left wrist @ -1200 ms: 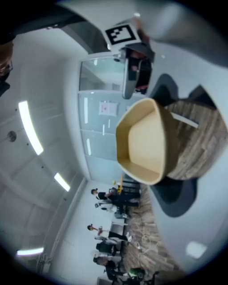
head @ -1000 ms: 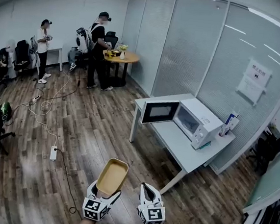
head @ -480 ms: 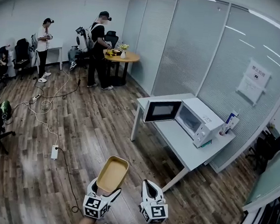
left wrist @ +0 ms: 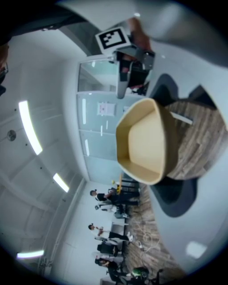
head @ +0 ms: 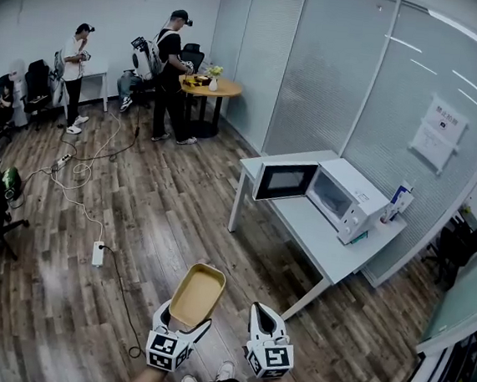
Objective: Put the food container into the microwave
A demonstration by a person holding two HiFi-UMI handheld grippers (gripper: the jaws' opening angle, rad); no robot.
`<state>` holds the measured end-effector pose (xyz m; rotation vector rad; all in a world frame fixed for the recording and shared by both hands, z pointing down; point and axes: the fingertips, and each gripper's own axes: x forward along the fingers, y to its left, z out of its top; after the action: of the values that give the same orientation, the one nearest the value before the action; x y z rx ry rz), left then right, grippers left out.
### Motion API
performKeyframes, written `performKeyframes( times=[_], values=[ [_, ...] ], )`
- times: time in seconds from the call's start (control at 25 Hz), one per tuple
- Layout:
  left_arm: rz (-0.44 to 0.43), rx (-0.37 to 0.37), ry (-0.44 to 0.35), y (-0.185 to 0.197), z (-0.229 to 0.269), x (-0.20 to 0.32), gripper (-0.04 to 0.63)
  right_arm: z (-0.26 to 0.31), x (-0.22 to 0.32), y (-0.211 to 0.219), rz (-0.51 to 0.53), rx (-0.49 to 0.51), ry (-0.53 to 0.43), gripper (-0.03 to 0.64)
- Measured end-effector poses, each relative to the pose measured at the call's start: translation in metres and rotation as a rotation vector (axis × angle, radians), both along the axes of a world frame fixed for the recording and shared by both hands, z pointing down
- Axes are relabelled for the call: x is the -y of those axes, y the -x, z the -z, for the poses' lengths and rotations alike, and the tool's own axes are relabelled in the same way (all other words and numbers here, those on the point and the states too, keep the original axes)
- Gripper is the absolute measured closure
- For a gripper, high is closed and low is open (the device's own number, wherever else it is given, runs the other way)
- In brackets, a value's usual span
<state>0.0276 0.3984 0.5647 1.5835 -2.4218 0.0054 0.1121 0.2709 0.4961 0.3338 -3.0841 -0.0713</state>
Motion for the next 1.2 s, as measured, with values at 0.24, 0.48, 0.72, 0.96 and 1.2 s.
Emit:
performKeyframes(
  times=[0.24,0.48,0.72,0.96,1.2],
  values=[
    [-0.019,0.001,-0.008,0.01,0.004,0.016,0.109,0.004,0.013,0.014,0.007,0.017,-0.002,0.611],
    [-0.026,0.001,-0.002,0.026,0.008,0.045,0.109,0.011,0.039,0.033,0.01,0.054,-0.008,0.61],
    [-0.026,0.017,0.002,0.05,0.015,0.09,0.109,0.015,0.083,0.058,0.01,0.064,0.005,0.61],
    [0.017,0.04,-0.016,0.079,0.02,0.135,0.109,0.019,0.13,0.082,0.019,0.084,0.007,0.609],
    [0.035,0.037,-0.011,0.098,0.019,0.172,0.109,0.012,0.167,0.099,0.032,0.054,0.008,0.609]
  ],
)
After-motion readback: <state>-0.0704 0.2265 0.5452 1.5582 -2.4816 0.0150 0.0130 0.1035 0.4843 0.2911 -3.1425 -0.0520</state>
